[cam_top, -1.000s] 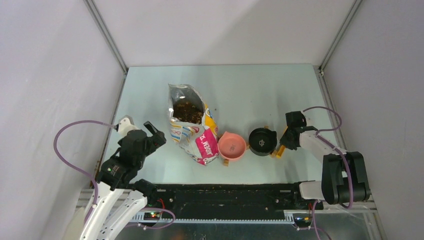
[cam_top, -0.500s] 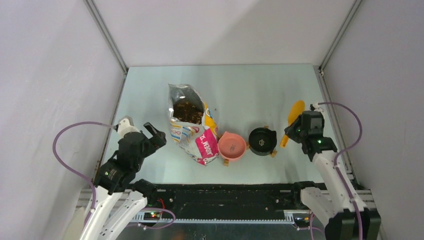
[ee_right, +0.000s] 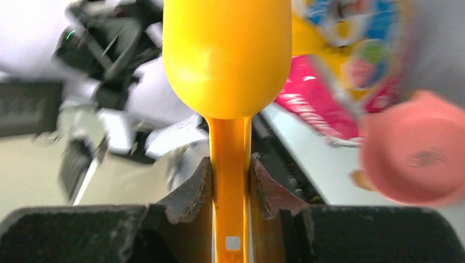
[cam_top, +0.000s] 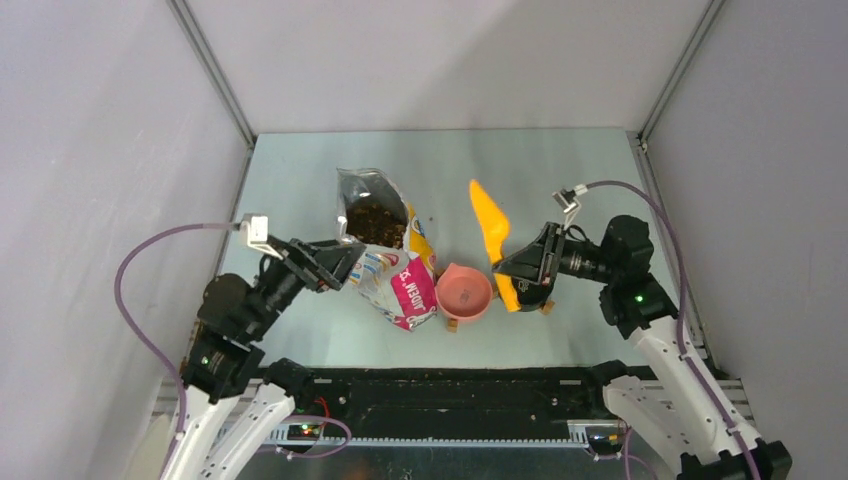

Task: Serve the pet food

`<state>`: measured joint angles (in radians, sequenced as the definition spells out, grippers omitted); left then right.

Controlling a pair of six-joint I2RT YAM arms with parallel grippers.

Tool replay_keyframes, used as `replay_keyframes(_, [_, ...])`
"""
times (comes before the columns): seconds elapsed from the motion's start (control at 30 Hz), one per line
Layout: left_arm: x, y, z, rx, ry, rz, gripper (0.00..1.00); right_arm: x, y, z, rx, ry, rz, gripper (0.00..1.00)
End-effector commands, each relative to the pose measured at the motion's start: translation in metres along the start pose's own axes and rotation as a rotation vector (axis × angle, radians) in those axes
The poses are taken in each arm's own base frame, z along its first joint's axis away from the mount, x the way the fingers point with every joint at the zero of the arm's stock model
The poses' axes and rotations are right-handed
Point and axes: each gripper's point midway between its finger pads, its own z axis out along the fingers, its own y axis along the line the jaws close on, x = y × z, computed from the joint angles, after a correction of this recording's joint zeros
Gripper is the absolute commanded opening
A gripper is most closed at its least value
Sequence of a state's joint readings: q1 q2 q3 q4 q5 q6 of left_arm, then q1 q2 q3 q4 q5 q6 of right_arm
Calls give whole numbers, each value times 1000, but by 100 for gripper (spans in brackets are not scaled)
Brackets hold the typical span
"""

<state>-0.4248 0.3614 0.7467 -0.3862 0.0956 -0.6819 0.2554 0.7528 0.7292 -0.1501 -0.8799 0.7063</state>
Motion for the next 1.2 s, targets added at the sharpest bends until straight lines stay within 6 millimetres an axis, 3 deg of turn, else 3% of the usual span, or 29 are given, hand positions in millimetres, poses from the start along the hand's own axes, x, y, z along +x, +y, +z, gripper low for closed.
replay_keyframes(0.0, [-12,-68,15,342,26,21,100,15,106,-9,-443,184,-79,0])
replay_keyframes(0.07, [-10,-90,20,466,68,23,100,23,126,-13,-538,252,-67,0])
replay_keyframes(0.13, [-11,-119,18,639,89,53,99,25,137,-12,-577,294,-26,0])
replay_keyframes(0.23, [3,-142,18,773,173,76,99,27,144,-6,-595,329,9,0])
replay_keyframes(0.4, [22,-152,35,778,262,126,99,32,154,1,-621,372,27,0])
replay_keyframes(0.63, [23,-159,41,812,248,104,99,37,166,5,-659,408,37,0])
replay_keyframes(0.77, [23,-163,43,841,243,54,92,37,173,5,-682,416,31,0])
replay_keyframes(0.9, [22,-171,41,897,248,15,69,37,173,9,-680,420,37,0])
replay_keyframes(1.17, [20,-173,35,933,225,-59,5,33,168,16,-670,405,47,0])
